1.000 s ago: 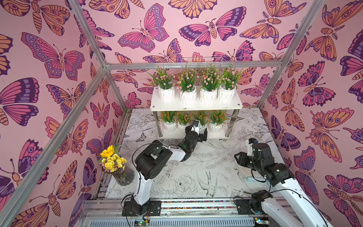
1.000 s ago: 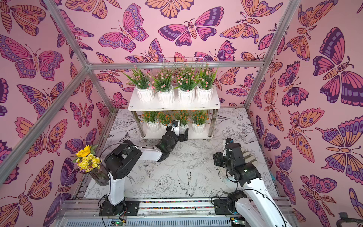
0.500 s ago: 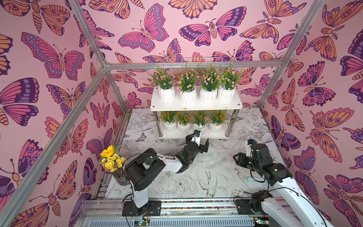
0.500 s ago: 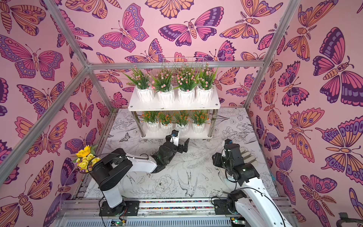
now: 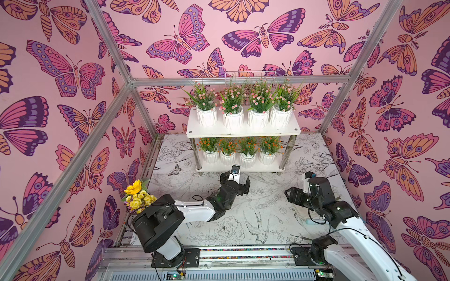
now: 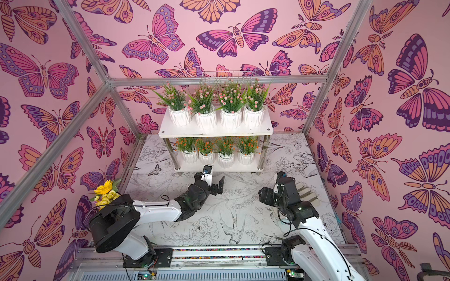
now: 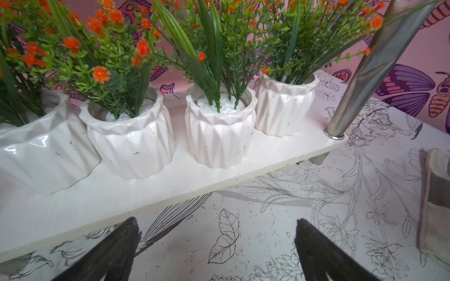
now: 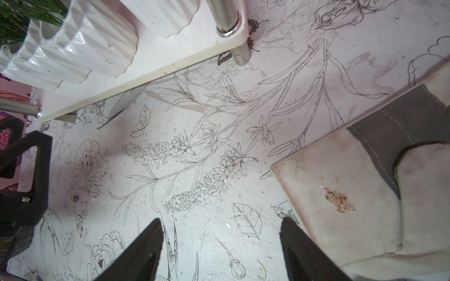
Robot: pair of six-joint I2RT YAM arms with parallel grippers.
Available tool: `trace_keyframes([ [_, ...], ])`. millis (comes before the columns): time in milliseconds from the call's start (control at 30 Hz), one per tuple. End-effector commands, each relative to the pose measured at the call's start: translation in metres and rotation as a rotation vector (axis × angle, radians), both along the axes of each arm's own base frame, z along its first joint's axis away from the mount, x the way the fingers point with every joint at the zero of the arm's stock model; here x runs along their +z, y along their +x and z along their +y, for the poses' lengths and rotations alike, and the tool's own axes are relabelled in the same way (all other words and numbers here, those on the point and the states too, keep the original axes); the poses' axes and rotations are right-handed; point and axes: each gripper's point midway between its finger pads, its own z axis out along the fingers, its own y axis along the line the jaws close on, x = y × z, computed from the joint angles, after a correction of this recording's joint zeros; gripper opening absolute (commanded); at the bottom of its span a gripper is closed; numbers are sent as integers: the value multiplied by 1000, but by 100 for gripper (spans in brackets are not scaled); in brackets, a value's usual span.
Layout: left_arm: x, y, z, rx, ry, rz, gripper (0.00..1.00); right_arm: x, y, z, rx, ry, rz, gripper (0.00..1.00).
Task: Place the baby's breath potted plants on the rack by color
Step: Reset both arms
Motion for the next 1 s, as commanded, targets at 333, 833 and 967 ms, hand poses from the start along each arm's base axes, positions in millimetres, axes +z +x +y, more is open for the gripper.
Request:
trace_keyframes([
  [333, 25, -8, 80, 67, 138, 153, 100, 16, 20, -20, -71, 25, -44, 99],
  [833, 67, -6, 194, 307, 103, 191, 100, 22, 52, -90, -275, -71, -109, 99],
  [967, 68, -1, 227, 372, 86, 193, 100, 21, 60, -110, -336, -119, -154, 99],
])
